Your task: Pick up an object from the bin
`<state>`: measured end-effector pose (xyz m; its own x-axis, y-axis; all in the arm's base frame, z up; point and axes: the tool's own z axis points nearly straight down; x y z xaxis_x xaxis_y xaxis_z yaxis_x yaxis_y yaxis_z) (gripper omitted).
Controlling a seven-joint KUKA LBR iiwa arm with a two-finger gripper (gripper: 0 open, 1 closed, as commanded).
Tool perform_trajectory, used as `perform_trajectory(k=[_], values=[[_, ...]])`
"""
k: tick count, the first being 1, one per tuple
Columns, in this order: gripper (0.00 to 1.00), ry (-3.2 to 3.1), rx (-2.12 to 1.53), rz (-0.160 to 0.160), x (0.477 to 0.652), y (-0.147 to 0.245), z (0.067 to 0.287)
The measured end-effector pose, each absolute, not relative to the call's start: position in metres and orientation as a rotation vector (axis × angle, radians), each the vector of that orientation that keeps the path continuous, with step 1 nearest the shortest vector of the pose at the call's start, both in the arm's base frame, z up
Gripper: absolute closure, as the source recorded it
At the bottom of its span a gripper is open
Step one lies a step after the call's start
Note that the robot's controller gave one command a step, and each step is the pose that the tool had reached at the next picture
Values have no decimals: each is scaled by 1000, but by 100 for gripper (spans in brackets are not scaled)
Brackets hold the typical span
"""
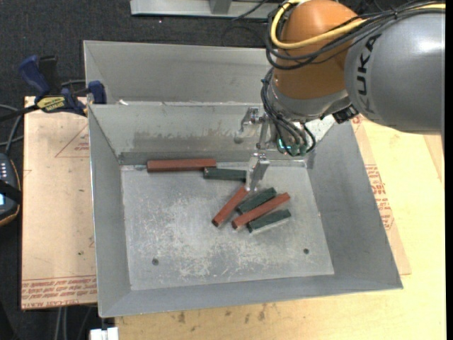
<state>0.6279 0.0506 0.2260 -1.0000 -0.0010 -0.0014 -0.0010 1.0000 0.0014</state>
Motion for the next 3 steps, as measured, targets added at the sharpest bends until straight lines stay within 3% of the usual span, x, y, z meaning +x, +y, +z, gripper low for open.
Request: perform_trajectory(k=[1, 2, 3], values=[[100, 3121, 146, 14, 632, 14, 87], [0, 3122, 147, 8, 631, 12, 83], [0, 3121, 148, 8, 631, 12, 84]])
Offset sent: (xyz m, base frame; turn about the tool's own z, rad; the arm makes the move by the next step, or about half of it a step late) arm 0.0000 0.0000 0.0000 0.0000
